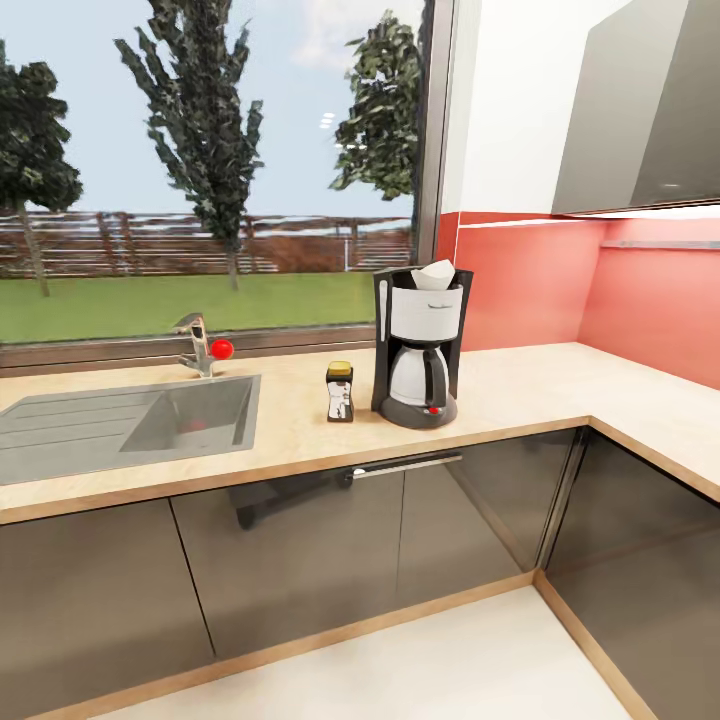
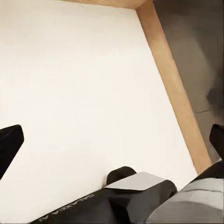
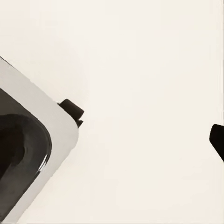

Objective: Set up a coffee station on the kitchen countertop: keep the coffee maker on the countertop, move the bottle of coffee from the kitchen shelf to the counter next to the coffee maker, place a paper coffee filter on top of the coffee maker, put the saucer next to the coffee maker with the coffee cup on the saucer, and place the electric kettle next to the coffee maker.

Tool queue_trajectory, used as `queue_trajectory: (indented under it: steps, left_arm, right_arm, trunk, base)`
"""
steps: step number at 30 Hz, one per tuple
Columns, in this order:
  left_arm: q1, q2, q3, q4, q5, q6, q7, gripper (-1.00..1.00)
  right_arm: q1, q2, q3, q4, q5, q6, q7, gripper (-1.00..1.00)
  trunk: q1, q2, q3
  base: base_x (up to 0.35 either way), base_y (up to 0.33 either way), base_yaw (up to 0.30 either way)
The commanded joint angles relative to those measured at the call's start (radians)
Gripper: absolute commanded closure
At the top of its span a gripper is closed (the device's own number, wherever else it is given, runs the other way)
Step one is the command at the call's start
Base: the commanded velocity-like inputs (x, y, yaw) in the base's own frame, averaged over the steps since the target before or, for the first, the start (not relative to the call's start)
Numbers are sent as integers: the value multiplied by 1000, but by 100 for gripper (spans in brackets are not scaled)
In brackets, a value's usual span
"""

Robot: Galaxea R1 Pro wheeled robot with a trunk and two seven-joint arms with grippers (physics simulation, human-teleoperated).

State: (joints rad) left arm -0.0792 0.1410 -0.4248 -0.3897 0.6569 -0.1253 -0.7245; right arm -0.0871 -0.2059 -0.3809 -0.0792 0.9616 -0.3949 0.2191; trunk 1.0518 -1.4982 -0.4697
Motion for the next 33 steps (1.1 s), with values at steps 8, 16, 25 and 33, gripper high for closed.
queue_trajectory:
  steps: [8, 16, 25, 33]
  left_arm:
    - [4, -25, 70, 35, 6, -5, -24, -100]
    - [4, -26, 73, 35, 6, -4, -24, -100]
    - [4, -26, 74, 35, 6, -4, -24, -100]
    - [4, -26, 75, 35, 6, -4, -24, -100]
  right_arm:
    - [0, 0, -4, -2, -68, -8, 14, -100]
    - [0, 0, -4, -2, -70, -9, 14, -100]
    - [0, 0, -4, -2, -70, -9, 14, -100]
    - [0, 0, -4, -2, -70, -9, 12, -100]
  trunk:
    - [0, -1, -1]
    - [0, -1, -1]
    - [0, -1, -1]
    - [0, -1, -1]
  base:
    - [0, 0, 0]
    - [0, 0, 103]
    - [0, 0, 261]
    - [0, 0, 271]
